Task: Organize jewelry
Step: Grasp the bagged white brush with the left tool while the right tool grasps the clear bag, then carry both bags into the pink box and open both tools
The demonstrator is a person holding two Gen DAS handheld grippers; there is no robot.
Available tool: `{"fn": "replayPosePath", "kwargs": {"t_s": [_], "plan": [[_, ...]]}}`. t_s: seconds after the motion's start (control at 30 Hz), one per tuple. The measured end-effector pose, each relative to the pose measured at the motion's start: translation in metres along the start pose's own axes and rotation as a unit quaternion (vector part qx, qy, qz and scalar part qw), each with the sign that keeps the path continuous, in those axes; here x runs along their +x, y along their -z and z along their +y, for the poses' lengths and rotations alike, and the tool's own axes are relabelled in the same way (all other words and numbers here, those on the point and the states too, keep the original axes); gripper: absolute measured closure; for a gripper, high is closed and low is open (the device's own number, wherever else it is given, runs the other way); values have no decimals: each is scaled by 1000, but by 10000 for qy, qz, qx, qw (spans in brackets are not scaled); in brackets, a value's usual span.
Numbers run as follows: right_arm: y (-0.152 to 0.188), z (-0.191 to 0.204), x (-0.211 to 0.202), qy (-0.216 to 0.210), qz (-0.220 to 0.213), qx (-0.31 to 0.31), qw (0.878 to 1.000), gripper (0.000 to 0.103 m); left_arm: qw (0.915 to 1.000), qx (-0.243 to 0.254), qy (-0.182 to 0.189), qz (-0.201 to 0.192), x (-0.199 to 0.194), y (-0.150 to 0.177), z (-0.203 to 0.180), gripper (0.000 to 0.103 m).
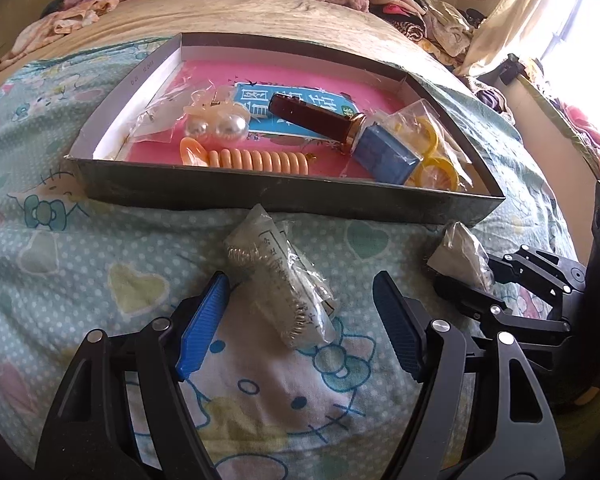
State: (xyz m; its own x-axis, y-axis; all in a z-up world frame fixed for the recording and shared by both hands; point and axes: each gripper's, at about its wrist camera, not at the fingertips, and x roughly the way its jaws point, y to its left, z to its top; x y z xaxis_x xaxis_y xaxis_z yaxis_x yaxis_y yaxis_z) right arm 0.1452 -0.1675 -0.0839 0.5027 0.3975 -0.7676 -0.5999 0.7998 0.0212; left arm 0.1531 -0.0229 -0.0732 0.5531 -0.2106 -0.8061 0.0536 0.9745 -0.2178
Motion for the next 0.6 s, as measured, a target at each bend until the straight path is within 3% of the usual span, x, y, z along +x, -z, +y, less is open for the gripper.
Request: {"fn": "replayPosePath", "kwargs": {"t_s": [0.03, 0.1, 0.17, 0.4, 0.6], "plan": [[0, 0, -2, -55, 8, 26, 10000, 71, 10000, 64, -55, -8, 1, 1, -2, 38], [1, -3, -7, -228, 3, 177, 9996, 72, 9996, 178, -202, -40, 1, 3, -4, 58], [2, -6, -15, -425, -35, 370, 9984, 72, 9996, 209, -192, -63, -1, 4, -2, 66], [-2, -16, -45, -952, -234, 926, 9909, 72, 9984, 359, -46, -441, -32, 8, -3, 70], [-18, -19, -66, -1013, -498, 1120, 9873, 72, 9967, 164, -43, -800, -61, -2, 11, 70]]}}
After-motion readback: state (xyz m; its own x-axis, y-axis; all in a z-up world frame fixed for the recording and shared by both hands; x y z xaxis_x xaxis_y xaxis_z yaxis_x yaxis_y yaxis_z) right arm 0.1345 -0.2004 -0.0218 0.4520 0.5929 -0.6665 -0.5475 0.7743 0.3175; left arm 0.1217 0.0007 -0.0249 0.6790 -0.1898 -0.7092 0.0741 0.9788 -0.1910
